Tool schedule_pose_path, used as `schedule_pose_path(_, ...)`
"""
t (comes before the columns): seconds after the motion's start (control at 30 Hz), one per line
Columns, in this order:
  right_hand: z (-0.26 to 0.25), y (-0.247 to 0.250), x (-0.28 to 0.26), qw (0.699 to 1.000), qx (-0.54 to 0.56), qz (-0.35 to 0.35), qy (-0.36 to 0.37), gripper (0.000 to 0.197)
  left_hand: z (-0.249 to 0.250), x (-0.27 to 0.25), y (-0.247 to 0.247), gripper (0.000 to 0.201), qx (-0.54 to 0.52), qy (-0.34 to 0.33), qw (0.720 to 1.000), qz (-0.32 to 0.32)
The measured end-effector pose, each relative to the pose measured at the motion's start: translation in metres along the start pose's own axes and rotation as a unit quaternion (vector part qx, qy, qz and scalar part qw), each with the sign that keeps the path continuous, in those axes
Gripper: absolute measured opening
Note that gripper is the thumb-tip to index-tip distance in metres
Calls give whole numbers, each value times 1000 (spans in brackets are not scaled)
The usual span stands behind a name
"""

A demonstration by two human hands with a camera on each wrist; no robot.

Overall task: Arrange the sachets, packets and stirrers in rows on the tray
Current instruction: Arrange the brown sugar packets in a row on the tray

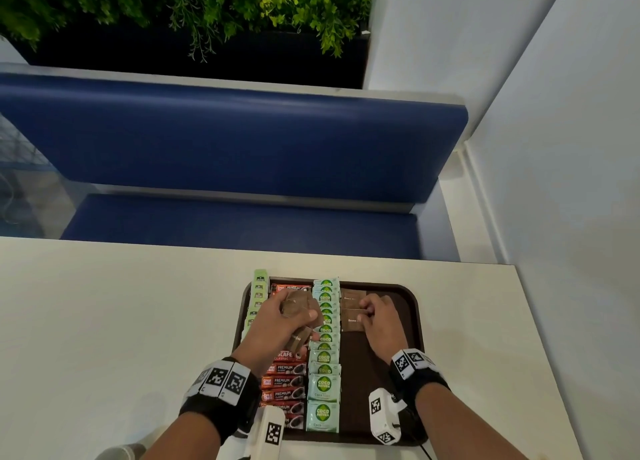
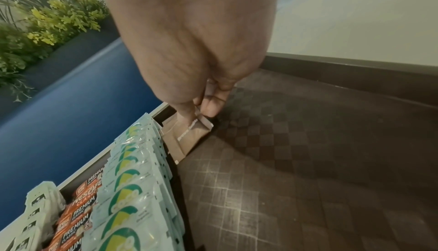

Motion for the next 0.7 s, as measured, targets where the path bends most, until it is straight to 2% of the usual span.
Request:
schedule_pose_path(0.13,4,12,-2,998,22,49,-26,25,3,-1,-3,39,-10,-1,1000,3)
schedule_pose_path(0.3,0,33,-14,986,131,92,-42,14,7,-5,-18,35,-23,-4,1000,-6)
schedule_pose_path(0.4,-9,38,-33,971,218,62,-75,8,11,-8,-29,32,-32,-6,999,-7)
schedule_pose_path(0.5,-41,40,-59,921,384,-20,-66,16,16,-12,-39,33,-35,-9,999,-18)
schedule_pose_path(0.53,-56,42,-69,901,427,-52,-51,21,17,-13,-43,33,-34,-10,999,-26)
schedule_pose_path(0.57,-69,46,-77,894,442,-73,-36,25,19,-14,-46,34,-36,-11,999,-35)
schedule_pose_path(0.7,-89,58,-88,917,393,-60,3,29,29,-18,-60,40,-45,-10,997,-66)
Point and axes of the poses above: each hand's wrist, its own x-axis towards the middle knuckle, its own y-axis out of the back of the hand, z = x × y, the point moved 8 cm from there along x, towards the middle knuckle
